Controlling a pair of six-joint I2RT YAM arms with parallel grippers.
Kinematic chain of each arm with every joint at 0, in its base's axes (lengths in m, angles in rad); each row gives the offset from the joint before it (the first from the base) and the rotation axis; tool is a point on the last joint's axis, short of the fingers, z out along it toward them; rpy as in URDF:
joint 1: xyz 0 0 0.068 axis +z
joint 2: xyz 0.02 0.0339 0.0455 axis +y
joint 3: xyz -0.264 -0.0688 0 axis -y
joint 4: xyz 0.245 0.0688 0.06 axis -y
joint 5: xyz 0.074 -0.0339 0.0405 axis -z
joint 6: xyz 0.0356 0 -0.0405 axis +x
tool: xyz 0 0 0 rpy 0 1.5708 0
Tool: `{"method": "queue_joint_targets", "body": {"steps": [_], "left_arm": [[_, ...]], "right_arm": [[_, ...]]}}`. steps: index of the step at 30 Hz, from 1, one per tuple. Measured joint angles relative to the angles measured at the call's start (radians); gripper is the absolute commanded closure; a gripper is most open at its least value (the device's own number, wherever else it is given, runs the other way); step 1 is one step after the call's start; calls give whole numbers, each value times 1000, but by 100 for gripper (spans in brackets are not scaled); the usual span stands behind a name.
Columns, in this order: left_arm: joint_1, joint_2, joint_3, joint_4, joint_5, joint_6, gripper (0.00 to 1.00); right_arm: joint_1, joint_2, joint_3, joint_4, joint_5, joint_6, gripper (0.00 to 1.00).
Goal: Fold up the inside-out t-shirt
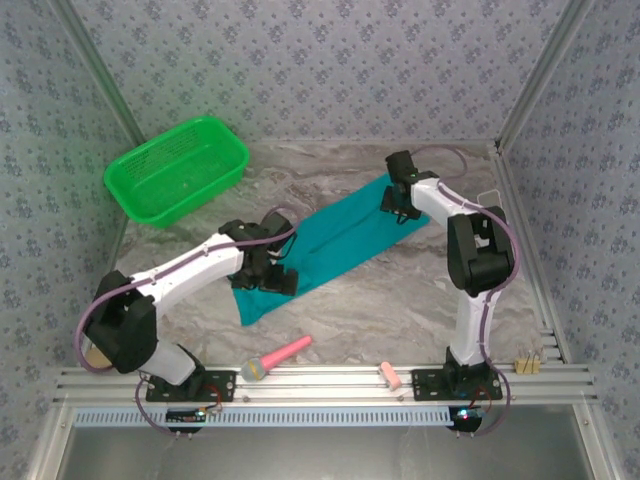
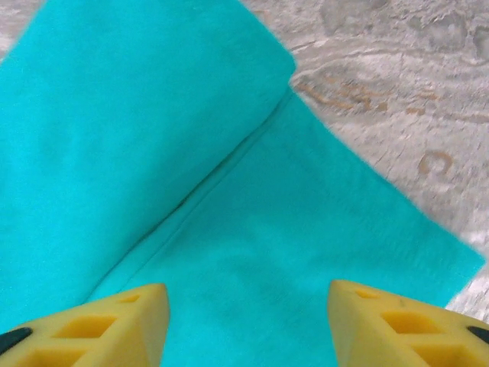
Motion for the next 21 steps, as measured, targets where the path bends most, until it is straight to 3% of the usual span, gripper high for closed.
{"method": "queue_joint_targets", "body": {"steps": [5, 11, 15, 21], "left_arm": [[2, -12, 5, 33, -48, 135, 1], [71, 194, -42, 114, -37, 194, 3], [64, 226, -84, 151, 86, 193, 3], [41, 226, -89, 278, 312, 124, 5]], "right_arm": [[109, 20, 23, -3, 17, 145, 37], [148, 159, 138, 8, 35, 247, 40], [133, 225, 196, 21, 18, 254, 45], [104, 336, 362, 86, -117, 207, 48]]}}
